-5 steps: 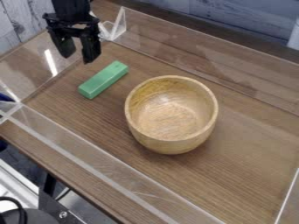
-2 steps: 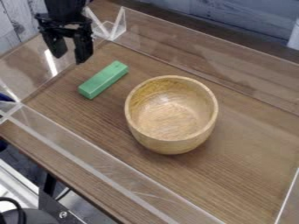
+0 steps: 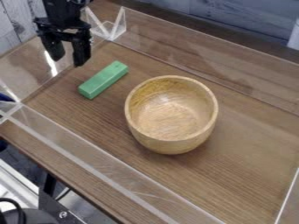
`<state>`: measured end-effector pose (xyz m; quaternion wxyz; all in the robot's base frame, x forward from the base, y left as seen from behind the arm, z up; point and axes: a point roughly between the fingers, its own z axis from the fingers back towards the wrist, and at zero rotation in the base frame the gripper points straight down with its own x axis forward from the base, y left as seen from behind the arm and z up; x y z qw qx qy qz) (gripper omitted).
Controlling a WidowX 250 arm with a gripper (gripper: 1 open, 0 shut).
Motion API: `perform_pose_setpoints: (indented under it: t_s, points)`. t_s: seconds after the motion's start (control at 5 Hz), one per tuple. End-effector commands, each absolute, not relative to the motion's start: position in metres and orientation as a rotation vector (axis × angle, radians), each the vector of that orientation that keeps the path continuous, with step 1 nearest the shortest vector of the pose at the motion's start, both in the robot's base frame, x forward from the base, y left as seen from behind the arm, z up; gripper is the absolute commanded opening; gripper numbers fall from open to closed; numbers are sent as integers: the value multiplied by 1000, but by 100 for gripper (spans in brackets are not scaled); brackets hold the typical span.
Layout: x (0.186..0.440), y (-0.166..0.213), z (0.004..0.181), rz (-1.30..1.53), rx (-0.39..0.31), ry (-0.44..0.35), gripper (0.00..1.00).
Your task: Remove the green block from inside the brown bowl and put it on the table
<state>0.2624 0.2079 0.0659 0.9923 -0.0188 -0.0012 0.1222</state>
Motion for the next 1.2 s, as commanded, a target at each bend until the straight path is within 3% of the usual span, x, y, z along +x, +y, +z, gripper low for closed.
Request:
perform_pose_setpoints:
  t_s: [0.0, 0.6, 1.0]
  points:
    - [269, 218, 78, 259, 9, -47, 0]
    - [270, 212, 43, 257, 35, 7, 0]
    - [267, 212, 31, 252, 42, 41, 0]
